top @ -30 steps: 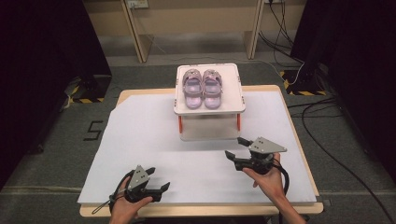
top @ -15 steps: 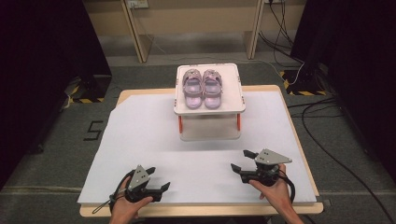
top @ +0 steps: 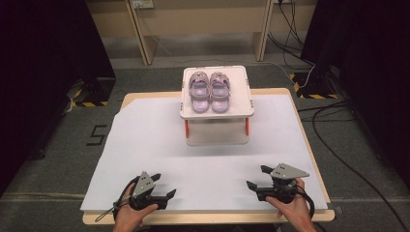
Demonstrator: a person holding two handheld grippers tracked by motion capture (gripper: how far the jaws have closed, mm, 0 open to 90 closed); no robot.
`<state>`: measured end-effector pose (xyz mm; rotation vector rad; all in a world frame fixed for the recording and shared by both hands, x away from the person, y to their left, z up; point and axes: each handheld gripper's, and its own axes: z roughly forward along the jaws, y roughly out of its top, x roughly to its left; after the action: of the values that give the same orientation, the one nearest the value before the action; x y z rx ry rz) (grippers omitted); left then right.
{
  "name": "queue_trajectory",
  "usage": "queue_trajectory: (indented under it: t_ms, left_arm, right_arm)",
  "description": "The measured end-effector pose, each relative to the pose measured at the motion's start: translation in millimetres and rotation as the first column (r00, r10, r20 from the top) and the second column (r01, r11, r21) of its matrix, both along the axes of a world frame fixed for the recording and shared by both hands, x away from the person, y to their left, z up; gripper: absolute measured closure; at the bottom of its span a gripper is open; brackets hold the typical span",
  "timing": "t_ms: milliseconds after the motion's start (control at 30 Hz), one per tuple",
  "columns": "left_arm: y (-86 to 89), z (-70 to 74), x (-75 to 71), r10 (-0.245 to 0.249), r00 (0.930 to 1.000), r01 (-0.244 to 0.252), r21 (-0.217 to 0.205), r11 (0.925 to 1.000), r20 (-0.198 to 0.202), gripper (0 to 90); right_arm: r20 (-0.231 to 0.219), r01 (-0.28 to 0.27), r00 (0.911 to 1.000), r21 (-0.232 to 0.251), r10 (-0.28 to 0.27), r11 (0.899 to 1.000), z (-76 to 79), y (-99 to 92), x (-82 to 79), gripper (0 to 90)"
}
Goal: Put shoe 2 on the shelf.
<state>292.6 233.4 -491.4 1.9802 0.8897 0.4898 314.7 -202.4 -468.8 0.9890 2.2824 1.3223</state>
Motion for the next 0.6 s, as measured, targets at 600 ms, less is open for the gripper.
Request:
queue_trajectory:
  t_ms: [600]
  left_arm:
    - [0.6, 0.0, -0.2, 0.002, 1.0000, -0.002, 0.002, 1.0000, 0.000, 18.8]
  right_arm:
    - [-0.083, -0.004, 0.9966, -0.081, -0.003, 0.997, -11.3, -7.9, -19.7, 16.3]
